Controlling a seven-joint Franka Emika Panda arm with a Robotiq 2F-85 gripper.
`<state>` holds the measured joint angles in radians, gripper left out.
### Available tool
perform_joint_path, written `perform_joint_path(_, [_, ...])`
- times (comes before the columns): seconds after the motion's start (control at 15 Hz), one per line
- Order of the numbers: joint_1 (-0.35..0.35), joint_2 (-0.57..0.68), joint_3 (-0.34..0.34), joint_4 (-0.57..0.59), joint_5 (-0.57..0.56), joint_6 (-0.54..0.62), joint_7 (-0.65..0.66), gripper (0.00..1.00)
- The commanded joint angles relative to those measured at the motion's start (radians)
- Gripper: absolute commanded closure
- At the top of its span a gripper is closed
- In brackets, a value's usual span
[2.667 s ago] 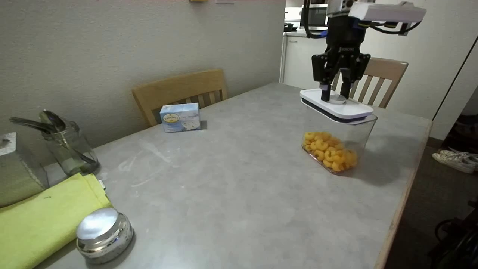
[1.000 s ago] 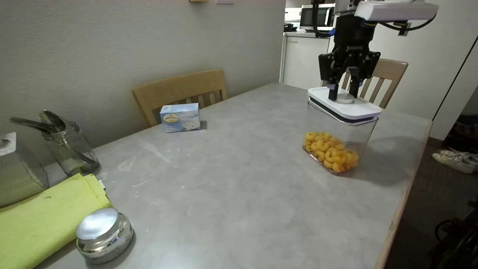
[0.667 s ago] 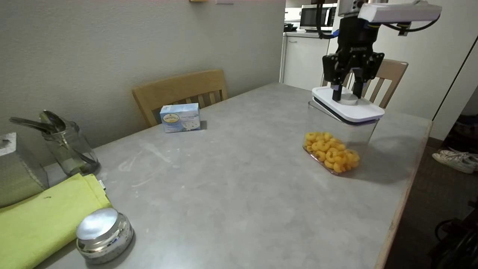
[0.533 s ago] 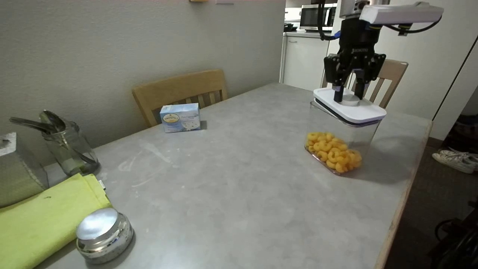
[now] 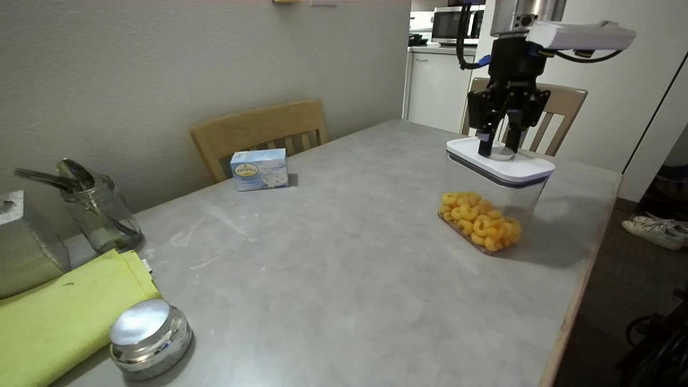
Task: Put the white lid on the storage container then push the button on the lid
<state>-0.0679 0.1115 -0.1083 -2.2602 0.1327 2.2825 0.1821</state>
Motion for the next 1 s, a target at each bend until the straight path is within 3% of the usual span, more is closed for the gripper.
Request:
perform_joint_path(0.0, [-0.01, 0.006, 0.018, -0.018, -0.008, 0.048, -0.186, 0.71])
perform_joint_path(0.47, [-0.013, 0.019, 0.047, -0.001, -0.005, 0.066, -0.543, 0.71])
perform_joint_path(0.67, [-0.014, 0.016, 0.052, 0.0, -0.008, 0.069, -0.619, 0.71])
perform_joint_path(0.73, [-0.014, 0.012, 0.052, -0.002, -0.009, 0.067, -0.634, 0.21])
perform_joint_path(0.8, [-0.014, 0.01, 0.052, -0.004, -0.01, 0.065, -0.643, 0.2])
perform_joint_path(0.93, [-0.011, 0.002, 0.052, -0.006, -0.021, 0.056, -0.634, 0.08])
